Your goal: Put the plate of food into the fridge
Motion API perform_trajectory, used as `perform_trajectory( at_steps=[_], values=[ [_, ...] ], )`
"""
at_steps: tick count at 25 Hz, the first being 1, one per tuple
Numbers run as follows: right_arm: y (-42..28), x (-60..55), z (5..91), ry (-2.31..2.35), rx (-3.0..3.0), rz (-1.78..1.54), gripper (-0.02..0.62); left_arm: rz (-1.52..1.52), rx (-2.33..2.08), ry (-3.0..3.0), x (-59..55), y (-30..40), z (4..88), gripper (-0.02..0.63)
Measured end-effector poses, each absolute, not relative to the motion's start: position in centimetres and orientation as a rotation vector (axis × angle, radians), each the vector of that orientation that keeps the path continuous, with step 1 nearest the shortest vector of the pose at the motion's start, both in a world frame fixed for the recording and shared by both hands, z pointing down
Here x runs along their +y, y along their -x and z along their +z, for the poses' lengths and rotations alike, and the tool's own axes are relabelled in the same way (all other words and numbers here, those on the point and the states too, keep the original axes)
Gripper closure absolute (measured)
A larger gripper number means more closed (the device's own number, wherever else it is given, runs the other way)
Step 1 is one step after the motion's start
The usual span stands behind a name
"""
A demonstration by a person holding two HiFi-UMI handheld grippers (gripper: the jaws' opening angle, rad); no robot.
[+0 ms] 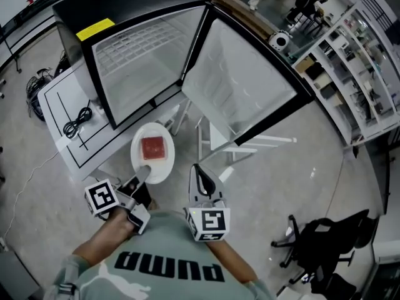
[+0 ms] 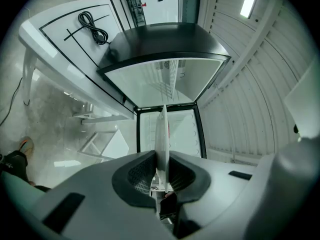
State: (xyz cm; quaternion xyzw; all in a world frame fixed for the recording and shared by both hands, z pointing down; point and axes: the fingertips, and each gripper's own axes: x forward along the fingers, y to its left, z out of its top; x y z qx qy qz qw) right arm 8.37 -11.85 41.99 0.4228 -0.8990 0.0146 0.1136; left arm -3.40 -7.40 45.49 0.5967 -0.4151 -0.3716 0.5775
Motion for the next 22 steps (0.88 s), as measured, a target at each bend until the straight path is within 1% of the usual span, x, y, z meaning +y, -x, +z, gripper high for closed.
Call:
perform_trajectory(
  at_steps=[14,22],
  values=[
    [-5.1,-12.3,42.7,-1.192,-2.641,0.054,0.591,-0.89,-0.968,-1.376,-7.6,5.8,46.0,0.558],
    [-2.4,-15.2,42.5,-1.138,-2.697,0.042,0.591,-0.899,-1.009,-1.384,-9.9,7.8,45.8,0.558]
  ],
)
